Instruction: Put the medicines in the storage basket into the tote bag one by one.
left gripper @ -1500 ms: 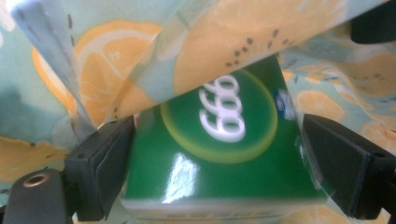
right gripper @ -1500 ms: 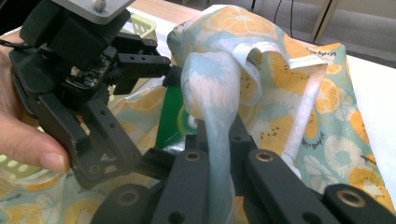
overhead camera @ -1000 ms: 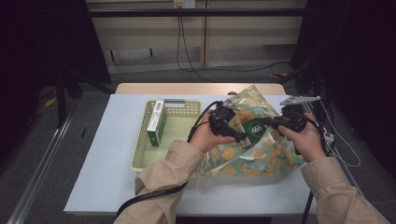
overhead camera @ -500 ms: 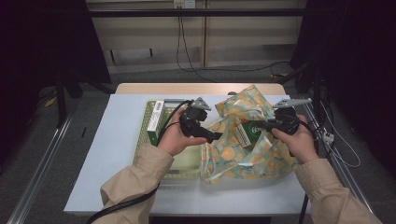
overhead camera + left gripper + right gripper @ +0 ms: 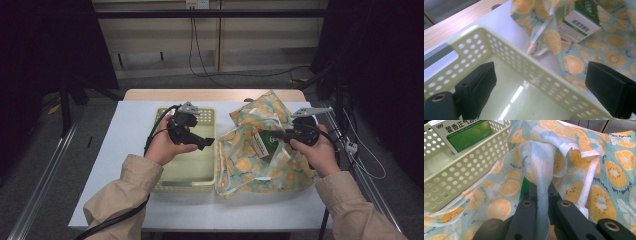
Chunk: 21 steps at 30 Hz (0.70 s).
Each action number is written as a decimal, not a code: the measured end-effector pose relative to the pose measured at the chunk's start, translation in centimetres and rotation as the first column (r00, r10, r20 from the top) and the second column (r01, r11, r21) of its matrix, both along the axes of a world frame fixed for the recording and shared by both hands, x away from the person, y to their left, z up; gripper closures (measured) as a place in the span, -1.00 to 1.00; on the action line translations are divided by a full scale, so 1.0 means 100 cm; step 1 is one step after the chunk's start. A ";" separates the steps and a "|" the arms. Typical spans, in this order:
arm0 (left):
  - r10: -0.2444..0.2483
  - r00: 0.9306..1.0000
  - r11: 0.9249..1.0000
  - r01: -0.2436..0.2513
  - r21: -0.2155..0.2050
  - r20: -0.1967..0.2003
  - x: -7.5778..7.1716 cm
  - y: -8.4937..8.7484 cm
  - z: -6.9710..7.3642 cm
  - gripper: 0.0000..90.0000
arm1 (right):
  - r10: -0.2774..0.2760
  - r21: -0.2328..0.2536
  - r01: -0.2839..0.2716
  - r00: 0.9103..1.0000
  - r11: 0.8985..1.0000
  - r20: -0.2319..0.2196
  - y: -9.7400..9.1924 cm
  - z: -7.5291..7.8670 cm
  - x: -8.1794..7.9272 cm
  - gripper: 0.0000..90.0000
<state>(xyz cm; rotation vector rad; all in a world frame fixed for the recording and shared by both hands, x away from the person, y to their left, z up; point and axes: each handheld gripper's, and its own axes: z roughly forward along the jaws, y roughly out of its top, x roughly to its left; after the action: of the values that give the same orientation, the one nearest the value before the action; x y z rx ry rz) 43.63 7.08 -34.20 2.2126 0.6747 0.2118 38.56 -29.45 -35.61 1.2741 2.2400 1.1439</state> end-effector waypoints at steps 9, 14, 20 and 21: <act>0.039 0.999 0.999 -0.039 0.012 0.006 0.008 0.028 -0.001 -0.87 | 0.002 0.001 -0.002 1.000 1.000 0.005 -0.001 0.000 -0.001 0.97; 0.081 0.997 0.996 -0.081 0.026 0.003 0.014 0.044 -0.004 -0.87 | -0.001 0.003 0.001 1.000 1.000 0.002 -0.002 0.000 -0.001 0.97; 0.150 0.988 0.987 -0.151 0.060 0.017 0.020 0.063 -0.012 -0.83 | 0.002 0.003 -0.002 1.000 1.000 0.002 -0.002 0.000 -0.001 0.97; 0.162 0.987 0.985 -0.163 0.059 0.016 0.020 0.066 -0.013 -0.82 | 0.002 0.003 -0.002 1.000 1.000 0.003 -0.002 0.000 -0.001 0.97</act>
<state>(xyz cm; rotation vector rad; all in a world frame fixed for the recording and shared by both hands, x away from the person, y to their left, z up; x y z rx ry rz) 45.66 13.65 -35.55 2.2125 0.8540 0.3305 38.44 -29.61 -35.62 1.2705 2.2390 1.1493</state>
